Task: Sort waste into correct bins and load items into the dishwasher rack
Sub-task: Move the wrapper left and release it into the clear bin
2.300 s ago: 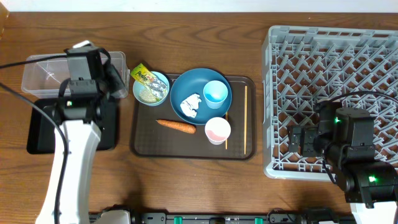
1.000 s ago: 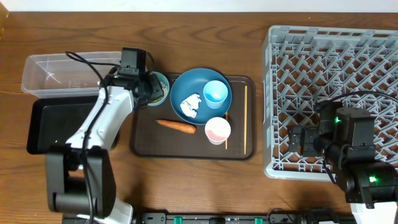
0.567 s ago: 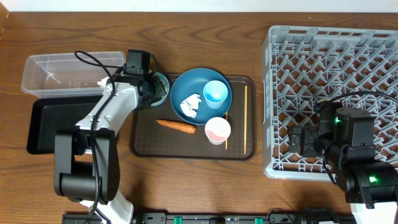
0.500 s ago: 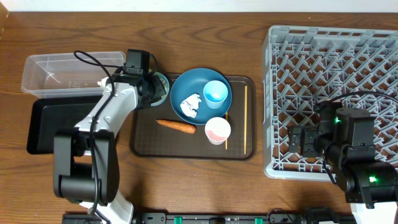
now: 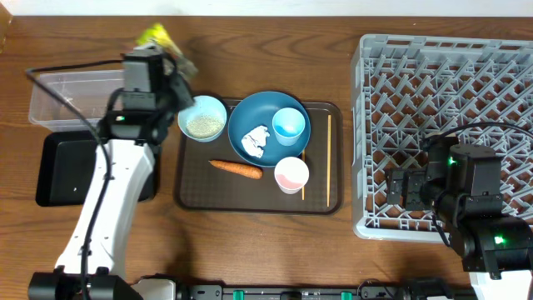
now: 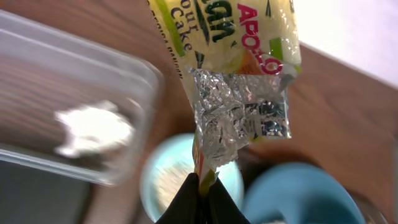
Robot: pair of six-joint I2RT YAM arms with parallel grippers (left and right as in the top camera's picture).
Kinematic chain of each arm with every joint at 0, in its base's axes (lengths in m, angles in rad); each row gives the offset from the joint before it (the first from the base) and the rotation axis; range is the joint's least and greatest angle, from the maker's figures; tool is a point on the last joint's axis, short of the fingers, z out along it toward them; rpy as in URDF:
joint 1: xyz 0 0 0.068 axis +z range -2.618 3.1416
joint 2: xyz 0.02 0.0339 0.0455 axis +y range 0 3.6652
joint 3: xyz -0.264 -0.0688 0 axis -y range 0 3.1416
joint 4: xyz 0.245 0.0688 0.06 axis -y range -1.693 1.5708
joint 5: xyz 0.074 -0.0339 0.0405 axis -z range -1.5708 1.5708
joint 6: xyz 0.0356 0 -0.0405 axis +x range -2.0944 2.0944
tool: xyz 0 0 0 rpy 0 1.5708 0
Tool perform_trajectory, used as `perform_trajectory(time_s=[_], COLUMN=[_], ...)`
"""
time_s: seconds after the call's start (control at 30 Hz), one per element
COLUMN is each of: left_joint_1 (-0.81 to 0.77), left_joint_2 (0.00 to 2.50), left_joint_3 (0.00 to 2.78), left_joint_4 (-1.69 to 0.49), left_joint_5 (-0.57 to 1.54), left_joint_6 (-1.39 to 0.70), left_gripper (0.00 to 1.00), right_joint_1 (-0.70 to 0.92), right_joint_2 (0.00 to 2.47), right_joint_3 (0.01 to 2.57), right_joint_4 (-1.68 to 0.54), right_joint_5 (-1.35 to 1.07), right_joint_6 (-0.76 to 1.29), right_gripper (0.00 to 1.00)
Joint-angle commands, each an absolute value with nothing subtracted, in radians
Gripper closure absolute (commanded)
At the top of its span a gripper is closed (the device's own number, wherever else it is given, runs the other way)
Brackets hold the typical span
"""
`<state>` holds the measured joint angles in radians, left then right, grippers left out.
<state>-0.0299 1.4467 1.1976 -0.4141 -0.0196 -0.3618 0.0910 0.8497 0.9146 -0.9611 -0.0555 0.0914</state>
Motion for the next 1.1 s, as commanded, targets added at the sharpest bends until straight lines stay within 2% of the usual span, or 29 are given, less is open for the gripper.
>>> perform_trajectory(time_s=[0.0,0.27,0.3,0.37,0.43,0.47,0.57,0.8,1.07], left_joint_1=[0.047,0.187,0.195,0.206,0.207,0.207,0.206,0.153,-0.081], left_joint_2=[1.501,1.656,1.668,1.688,1.693,1.692,1.672,1.556,1.558], left_joint_3=[1.21,1.21,1.21,1.21,1.21,1.21,1.211,1.211,1.201], left_joint_4=[-0.378,-0.302,-0.293,-0.272,-0.255,-0.25,-0.249,-0.352,-0.517], left_joint_5=[-0.121,-0.11,-0.101,-0.077,-0.072,-0.071,-0.064,0.216,0.258], left_joint_6=[-0.326,-0.326,-0.326,-0.326,-0.326,-0.326,-0.326,-0.326,-0.325], left_gripper=[0.94,0.91,0.86,0.83,0.69,0.65,0.57,0.56,0.56], right_joint_1=[0.095,0.095,0.095,0.095,0.095,0.095,0.095,0.095,0.095], right_joint_2=[0.847,0.847,0.847,0.847,0.847,0.847,0.847,0.847,0.847], right_joint_3=[0.933,0.933,0.933,0.933,0.933,0.933,0.933,0.933,0.933], right_joint_4=[-0.962,-0.962,-0.962,-0.962,-0.962,-0.962,-0.965,-0.964,-0.966], right_joint_5=[-0.053,-0.053,-0.053,-0.053,-0.053,-0.054,-0.053,-0.053,-0.053], right_joint_6=[0.081,0.081,0.081,0.081,0.081,0.081,0.081,0.081,0.081], right_gripper=[0.01,0.01,0.01,0.01,0.01,0.01,0.01,0.01,0.01])
